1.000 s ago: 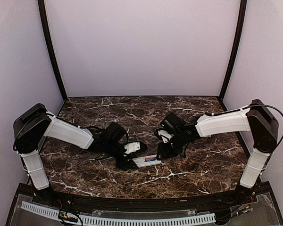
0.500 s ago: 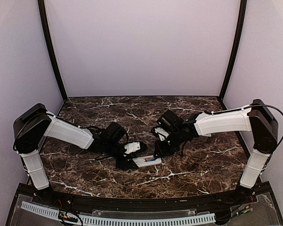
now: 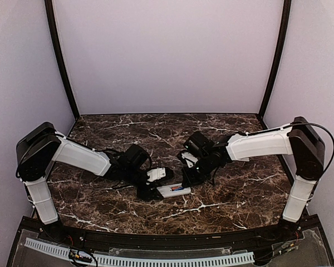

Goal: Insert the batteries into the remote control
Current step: Load the battery into the battery compartment.

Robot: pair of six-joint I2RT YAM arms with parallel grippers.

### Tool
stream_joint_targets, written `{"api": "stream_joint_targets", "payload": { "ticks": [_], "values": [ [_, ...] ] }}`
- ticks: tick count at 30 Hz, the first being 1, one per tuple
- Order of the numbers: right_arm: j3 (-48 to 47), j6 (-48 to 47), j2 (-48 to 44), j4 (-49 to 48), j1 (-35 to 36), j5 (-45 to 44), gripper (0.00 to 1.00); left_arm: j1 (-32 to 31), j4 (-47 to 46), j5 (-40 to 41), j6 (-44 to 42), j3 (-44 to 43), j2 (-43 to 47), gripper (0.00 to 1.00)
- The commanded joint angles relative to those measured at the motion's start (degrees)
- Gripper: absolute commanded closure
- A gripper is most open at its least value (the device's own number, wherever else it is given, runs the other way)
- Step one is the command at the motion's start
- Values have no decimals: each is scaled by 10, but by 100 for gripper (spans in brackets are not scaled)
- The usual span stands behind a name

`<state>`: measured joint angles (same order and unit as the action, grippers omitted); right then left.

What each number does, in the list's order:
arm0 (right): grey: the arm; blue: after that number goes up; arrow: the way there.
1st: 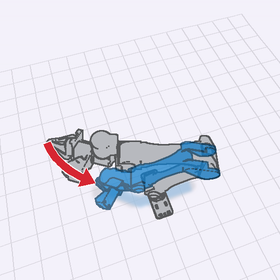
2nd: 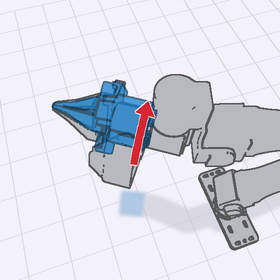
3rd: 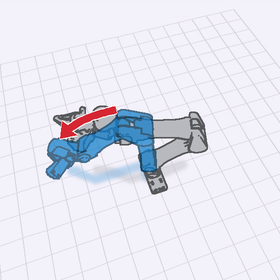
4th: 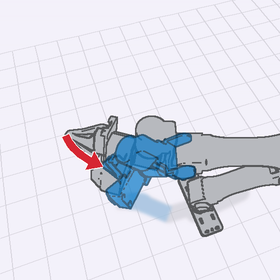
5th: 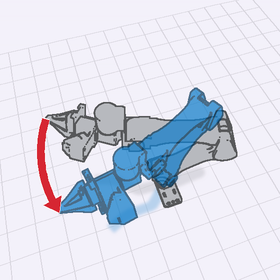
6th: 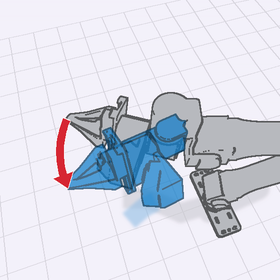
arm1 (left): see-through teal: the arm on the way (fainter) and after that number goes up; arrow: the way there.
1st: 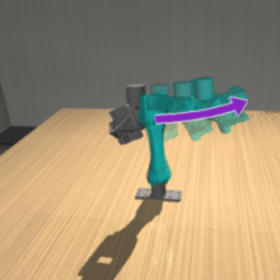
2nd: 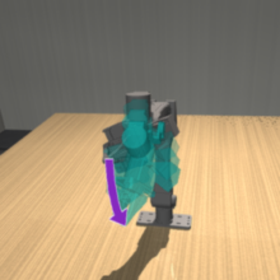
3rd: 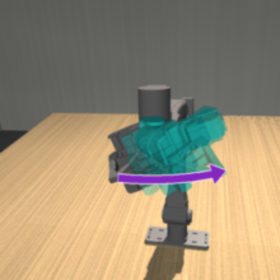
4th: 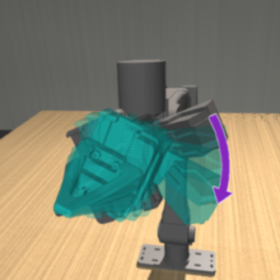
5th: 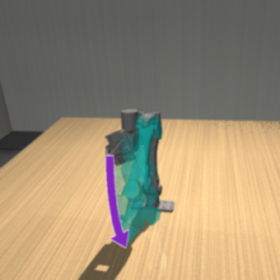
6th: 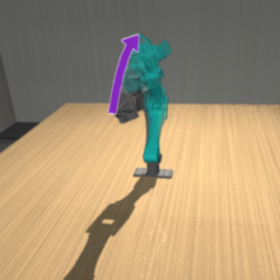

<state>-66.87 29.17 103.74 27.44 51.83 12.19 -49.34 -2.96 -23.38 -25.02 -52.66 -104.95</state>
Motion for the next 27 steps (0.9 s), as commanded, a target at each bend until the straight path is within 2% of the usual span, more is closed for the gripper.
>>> {"api": "stream_joint_targets", "payload": {
  "ticks": [1, 10, 21, 27],
  "values": [
    [-9, -3, 14, 0, 4, 5, 92, -4, 26, -7, 4, -4, -16, 50],
    [-6, -3, 26, -9, 5, 18, 99, -4, 26, -6, 5, -5, -16, 50],
    [-10, 7, 56, -21, 18, 15, 100, -3, 26, -6, 5, -7, -17, 51],
    [-34, 11, 64, 50, 27, -68, 91, -4, 26, -6, 4, -7, -18, 51]
  ]
}}
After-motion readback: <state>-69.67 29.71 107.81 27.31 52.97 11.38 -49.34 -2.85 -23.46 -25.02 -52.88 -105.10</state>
